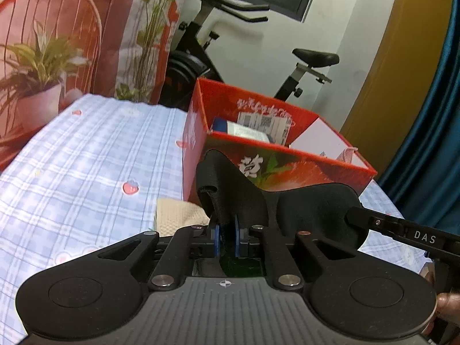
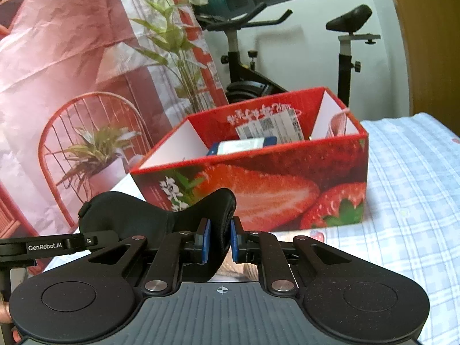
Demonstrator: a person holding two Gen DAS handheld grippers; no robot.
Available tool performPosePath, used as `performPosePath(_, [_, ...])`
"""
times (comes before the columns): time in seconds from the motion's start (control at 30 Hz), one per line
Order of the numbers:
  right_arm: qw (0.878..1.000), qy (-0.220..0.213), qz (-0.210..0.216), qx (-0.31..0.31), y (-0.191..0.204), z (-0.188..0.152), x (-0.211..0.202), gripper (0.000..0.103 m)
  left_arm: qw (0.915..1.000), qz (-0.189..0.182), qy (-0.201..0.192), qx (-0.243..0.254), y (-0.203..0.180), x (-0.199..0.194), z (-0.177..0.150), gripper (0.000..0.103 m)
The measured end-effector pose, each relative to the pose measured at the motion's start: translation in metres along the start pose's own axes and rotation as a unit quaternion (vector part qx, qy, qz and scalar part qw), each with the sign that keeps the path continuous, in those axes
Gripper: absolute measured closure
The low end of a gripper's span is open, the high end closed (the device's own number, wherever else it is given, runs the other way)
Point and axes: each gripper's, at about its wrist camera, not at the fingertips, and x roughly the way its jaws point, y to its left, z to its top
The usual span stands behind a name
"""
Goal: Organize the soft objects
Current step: 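Lift the black eye mask with both tools over the red box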
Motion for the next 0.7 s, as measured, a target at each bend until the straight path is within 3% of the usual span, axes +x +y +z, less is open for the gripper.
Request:
performPosePath(0.43, [1.000, -0.014, 0.005, -0.007, 0.004, 0.007, -0.008, 0.090, 0.9998, 0.001, -0.021, 0.004, 0.000, -0.013, 0.008, 0.093])
performPosePath(0.7, [0.998, -0.057, 0.016, -0.029, 0.007, 0.057, -0.012, 0.090, 0.9954, -0.009, -0.087, 0.040, -0.019, -0.023, 0.061, 0.093])
